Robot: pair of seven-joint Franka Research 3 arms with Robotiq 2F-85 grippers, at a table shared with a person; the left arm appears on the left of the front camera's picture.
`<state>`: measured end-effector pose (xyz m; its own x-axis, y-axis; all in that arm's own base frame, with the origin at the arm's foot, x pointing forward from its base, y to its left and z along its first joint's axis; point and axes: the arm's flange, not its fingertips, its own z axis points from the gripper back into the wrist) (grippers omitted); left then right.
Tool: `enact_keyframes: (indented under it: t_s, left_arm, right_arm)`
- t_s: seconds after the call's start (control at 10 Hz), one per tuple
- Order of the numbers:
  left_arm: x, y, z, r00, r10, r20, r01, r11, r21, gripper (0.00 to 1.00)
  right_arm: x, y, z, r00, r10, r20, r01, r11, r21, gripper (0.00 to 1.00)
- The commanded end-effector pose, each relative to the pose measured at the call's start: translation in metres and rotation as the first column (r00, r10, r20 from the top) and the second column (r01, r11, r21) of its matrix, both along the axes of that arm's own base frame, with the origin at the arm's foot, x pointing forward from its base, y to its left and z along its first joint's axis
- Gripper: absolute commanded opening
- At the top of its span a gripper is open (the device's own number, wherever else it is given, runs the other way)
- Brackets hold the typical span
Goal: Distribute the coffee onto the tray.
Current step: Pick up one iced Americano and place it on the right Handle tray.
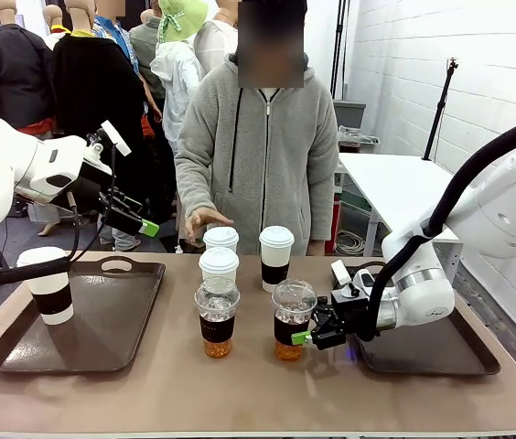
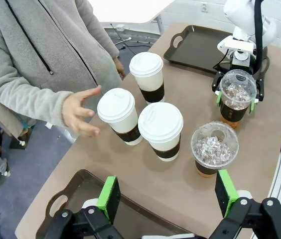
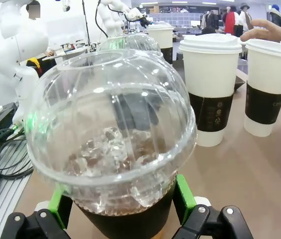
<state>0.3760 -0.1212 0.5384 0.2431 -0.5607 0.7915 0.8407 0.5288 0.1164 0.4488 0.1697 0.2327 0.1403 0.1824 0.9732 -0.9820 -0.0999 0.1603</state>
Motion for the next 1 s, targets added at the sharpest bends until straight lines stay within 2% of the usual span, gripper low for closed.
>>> enact_keyframes:
  t_s: [0.0, 0.2, 0.6, 0.7, 0.9]
  left_arm:
    - [0.001, 0.001, -0.002, 1.0, -0.004, -0.004, 0.004, 1.0, -0.002, 1.0]
    - [0.001, 0.001, -0.002, 1.0, -0.004, -0.004, 0.004, 1.0, -0.002, 1.0]
    - [0.001, 0.001, -0.002, 1.0, -0.004, -0.004, 0.004, 1.0, -0.002, 1.0]
    - [0.001, 0.001, -0.002, 1.0, -0.004, -0.004, 0.004, 1.0, -0.002, 1.0]
    - [0.001, 0.001, -0.002, 1.0, -0.004, -0.004, 0.004, 1.0, -0.002, 1.0]
  right_arm:
    - [0.004, 0.009, -0.003, 1.0, -0.022, 0.005, 0.022, 0.999, 0.034, 1.0]
    - [-0.001, 0.007, 0.0, 1.0, -0.01, 0.002, 0.01, 0.999, 0.039, 0.67]
    - [-0.001, -0.004, 0.011, 0.999, -0.029, -0.022, 0.03, 0.995, 0.092, 0.67]
    - [-0.001, -0.01, 0.023, 0.999, -0.029, -0.026, 0.031, 0.996, 0.089, 0.67]
    - [0.011, -0.046, 0.063, 0.995, -0.096, -0.026, 0.097, 0.995, 0.034, 0.67]
